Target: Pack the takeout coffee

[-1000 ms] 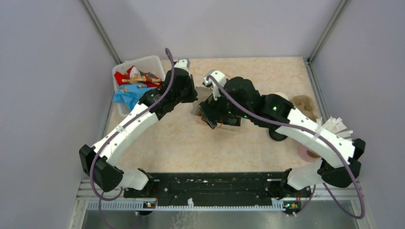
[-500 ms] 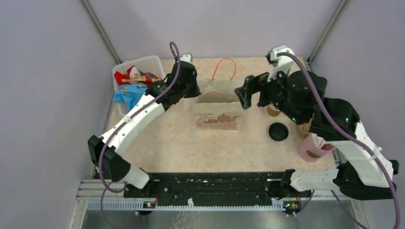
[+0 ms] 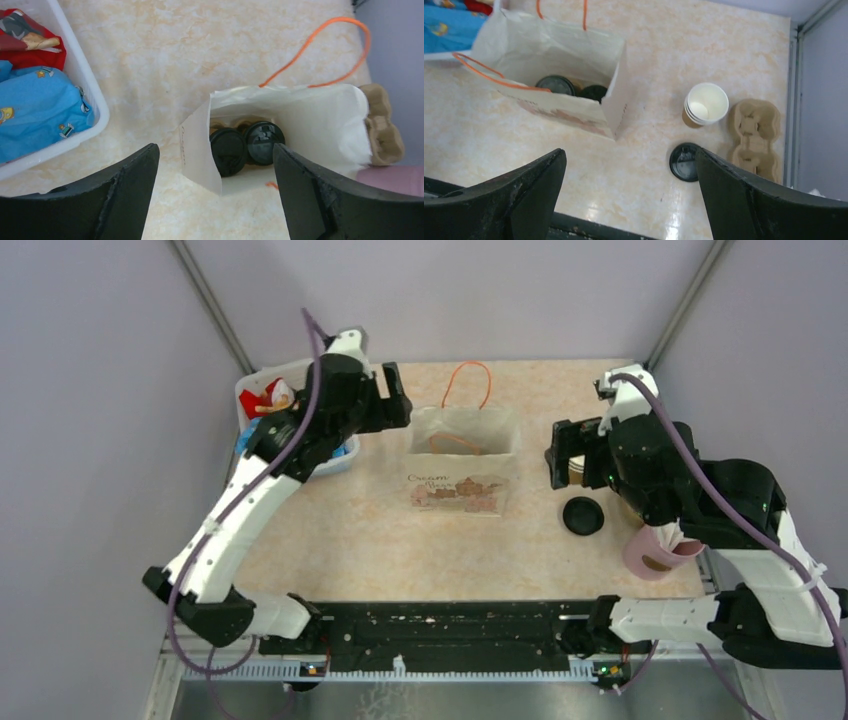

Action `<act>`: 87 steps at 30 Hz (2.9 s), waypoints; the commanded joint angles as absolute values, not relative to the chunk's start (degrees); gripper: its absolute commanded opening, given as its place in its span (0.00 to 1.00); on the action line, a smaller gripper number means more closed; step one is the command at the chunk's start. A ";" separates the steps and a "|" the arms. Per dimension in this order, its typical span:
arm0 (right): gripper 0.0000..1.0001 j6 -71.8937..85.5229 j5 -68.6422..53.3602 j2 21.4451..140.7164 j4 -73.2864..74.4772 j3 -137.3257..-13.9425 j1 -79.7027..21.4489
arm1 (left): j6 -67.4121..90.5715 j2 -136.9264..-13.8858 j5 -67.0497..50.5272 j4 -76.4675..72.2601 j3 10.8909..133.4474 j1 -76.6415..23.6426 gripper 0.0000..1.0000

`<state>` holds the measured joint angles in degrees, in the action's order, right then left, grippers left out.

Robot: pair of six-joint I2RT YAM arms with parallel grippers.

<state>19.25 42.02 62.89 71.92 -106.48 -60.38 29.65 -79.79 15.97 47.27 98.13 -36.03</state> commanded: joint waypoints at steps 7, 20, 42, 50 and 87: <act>0.99 33.77 40.39 61.41 84.85 -98.86 -41.25 | 15.09 -62.60 0.54 43.56 97.02 -35.87 0.98; 0.52 59.37 35.83 50.09 85.40 -79.30 -23.52 | 3.99 -58.25 -9.90 45.30 89.42 -36.02 0.98; 0.62 29.11 29.94 53.03 64.85 -65.96 11.14 | 7.82 -62.88 -11.07 45.78 88.03 -36.85 0.98; 0.54 28.96 32.05 53.79 61.20 -63.82 13.66 | 7.83 -62.10 -9.94 46.96 87.58 -36.88 0.98; 0.03 28.96 33.96 50.69 65.96 -68.56 15.27 | 8.46 -62.78 -8.37 44.24 88.70 -36.57 0.98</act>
